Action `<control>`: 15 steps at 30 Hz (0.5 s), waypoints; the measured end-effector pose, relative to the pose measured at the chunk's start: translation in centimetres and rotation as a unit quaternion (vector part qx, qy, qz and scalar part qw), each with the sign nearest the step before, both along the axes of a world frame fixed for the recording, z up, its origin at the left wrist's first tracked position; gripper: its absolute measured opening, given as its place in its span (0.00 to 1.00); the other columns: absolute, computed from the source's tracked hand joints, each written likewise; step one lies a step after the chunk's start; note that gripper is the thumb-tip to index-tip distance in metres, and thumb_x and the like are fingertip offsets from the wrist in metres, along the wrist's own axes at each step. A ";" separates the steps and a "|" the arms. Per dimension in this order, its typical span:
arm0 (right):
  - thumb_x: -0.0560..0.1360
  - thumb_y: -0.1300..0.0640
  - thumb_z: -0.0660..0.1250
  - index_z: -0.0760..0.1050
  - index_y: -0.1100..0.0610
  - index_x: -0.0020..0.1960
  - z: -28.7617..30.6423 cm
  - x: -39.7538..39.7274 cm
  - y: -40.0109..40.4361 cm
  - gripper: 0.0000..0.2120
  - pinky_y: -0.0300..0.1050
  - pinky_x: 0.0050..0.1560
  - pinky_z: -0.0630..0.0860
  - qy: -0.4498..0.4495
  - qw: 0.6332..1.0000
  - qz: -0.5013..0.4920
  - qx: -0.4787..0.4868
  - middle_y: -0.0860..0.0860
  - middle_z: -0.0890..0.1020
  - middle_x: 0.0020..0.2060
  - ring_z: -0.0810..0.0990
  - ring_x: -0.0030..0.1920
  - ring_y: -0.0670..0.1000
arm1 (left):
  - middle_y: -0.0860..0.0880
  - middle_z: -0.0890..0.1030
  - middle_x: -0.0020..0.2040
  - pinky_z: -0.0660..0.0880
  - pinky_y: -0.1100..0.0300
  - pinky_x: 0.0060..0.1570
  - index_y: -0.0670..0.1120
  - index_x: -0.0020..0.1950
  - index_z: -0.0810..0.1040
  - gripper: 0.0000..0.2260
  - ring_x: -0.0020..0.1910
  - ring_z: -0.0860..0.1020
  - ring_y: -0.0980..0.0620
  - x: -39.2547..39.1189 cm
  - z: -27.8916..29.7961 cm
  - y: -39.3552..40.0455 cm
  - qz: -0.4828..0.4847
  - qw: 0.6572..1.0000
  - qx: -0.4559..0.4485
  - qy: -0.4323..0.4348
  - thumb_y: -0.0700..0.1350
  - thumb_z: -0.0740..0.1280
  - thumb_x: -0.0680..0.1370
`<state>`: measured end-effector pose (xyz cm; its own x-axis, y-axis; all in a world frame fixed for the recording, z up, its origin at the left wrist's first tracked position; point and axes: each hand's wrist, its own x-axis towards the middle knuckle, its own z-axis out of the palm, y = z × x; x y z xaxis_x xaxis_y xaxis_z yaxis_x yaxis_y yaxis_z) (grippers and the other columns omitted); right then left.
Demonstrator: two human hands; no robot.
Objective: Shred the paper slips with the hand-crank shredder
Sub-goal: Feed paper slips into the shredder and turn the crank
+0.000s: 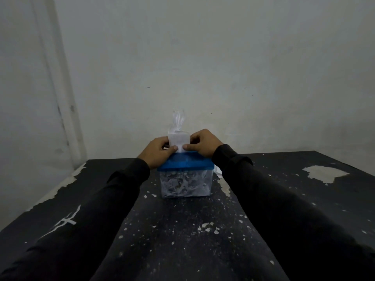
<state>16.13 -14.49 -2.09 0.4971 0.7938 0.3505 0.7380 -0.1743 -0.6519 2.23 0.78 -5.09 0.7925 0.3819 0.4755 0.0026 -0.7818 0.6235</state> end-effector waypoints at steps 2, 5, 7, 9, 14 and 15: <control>0.76 0.54 0.75 0.77 0.55 0.32 0.0 -0.1 0.1 0.15 0.43 0.36 0.70 -0.010 1.000 0.004 -0.012 0.51 0.76 0.29 0.70 0.30 0.49 | 0.45 0.82 0.61 0.78 0.55 0.56 0.42 0.69 0.78 0.16 0.55 0.81 0.48 0.0 -0.3 -0.1 0.006 1.000 -0.008 -0.002 0.44 0.68 0.82; 0.75 0.53 0.75 0.78 0.55 0.34 -0.3 -0.1 0.0 0.13 0.43 0.38 0.71 -0.029 1.000 0.011 -0.003 0.49 0.78 0.30 0.72 0.30 0.47 | 0.44 0.82 0.61 0.78 0.53 0.58 0.42 0.69 0.77 0.16 0.57 0.81 0.46 0.0 -0.7 -0.3 0.009 1.000 -0.020 -0.018 0.44 0.68 0.82; 0.74 0.49 0.76 0.83 0.56 0.45 -0.8 0.1 -0.3 0.09 0.44 0.43 0.73 -0.052 0.998 -0.006 0.026 0.50 0.83 0.41 0.78 0.37 0.46 | 0.45 0.82 0.61 0.78 0.55 0.56 0.43 0.69 0.77 0.16 0.57 0.81 0.47 0.2 -0.6 -0.4 0.011 1.000 -0.018 -0.018 0.45 0.67 0.82; 0.73 0.42 0.75 0.82 0.54 0.56 -1.5 0.6 -1.3 0.19 0.43 0.51 0.74 -0.085 0.994 -0.049 0.056 0.49 0.83 0.52 0.79 0.48 0.47 | 0.45 0.82 0.61 0.77 0.55 0.54 0.42 0.69 0.78 0.16 0.56 0.81 0.47 0.3 -0.6 -0.6 0.013 1.000 -0.016 -0.017 0.44 0.67 0.82; 0.66 0.25 0.69 0.77 0.57 0.56 -3.9 2.0 -5.4 0.37 0.48 0.49 0.73 -0.040 0.993 -0.097 -0.050 0.48 0.76 0.48 0.76 0.49 0.50 | 0.43 0.83 0.58 0.78 0.52 0.54 0.41 0.63 0.80 0.15 0.54 0.81 0.45 0.1 -1.1 -0.7 0.033 0.999 -0.008 -0.036 0.47 0.68 0.80; 0.66 0.24 0.68 0.76 0.59 0.48 -4.5 1.9 -5.7 0.36 0.47 0.41 0.69 -0.026 0.994 -0.088 -0.057 0.49 0.73 0.40 0.74 0.41 0.51 | 0.42 0.83 0.57 0.78 0.52 0.53 0.40 0.62 0.81 0.14 0.53 0.81 0.44 0.1 -1.1 -0.8 0.034 0.999 -0.005 -0.038 0.46 0.68 0.80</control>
